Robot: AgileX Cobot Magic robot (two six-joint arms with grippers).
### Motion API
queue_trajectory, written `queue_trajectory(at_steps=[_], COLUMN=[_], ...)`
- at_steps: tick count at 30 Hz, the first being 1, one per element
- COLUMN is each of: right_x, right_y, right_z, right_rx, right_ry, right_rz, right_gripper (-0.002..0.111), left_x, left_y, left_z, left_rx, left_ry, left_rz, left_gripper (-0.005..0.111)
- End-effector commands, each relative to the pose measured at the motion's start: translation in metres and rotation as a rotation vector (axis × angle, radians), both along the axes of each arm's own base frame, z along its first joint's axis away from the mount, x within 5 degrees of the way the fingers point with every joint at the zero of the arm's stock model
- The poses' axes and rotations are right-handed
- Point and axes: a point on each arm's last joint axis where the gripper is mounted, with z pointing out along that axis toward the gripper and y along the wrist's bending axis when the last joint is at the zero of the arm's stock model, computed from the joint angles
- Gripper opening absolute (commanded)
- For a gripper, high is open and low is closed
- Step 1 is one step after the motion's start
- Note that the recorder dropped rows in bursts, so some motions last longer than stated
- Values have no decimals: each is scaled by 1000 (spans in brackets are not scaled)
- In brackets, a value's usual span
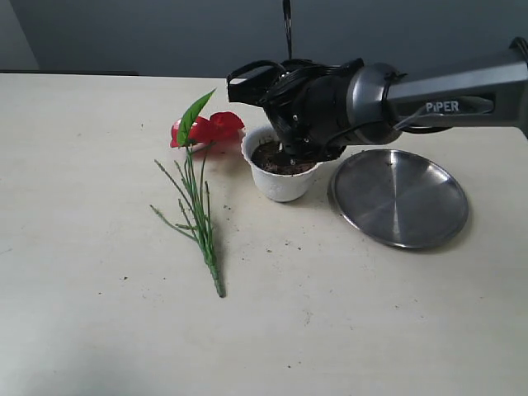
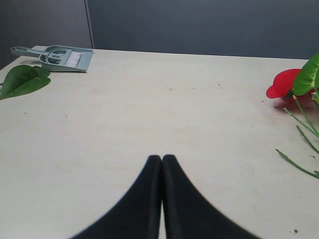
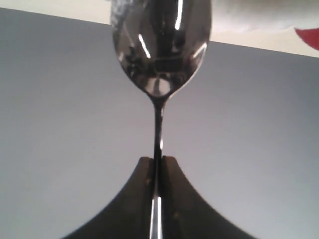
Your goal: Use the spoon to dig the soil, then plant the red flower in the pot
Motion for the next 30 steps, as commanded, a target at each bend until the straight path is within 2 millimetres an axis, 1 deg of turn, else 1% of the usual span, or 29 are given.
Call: queue_trajectory(at_steps=[1,9,15,19,21,30], right_x=[1,1,1,1,-1,-17], right_y=[0,2,5,4,3,14], right_z=[0,-6,-21,-25,-27,-26], right_rx=[11,21,6,24,59,67], right_ry=[16,34,66,83,121,123], right_rz=[28,33,50,24,-13,-40], right_gripper=[-1,-1,-1,-1,-1,-1], left_x=[0,0,0,0,0,0], left_y=[0,0,0,0,0,0], left_z=[-1,-1,-1,-1,-1,-1], left_rx=[1,1,1,1,1,1], left_ry=[-6,-6,-6,-6,-6,-6], left_rz=[1,1,1,1,1,1], left_gripper=[0,0,0,0,0,0])
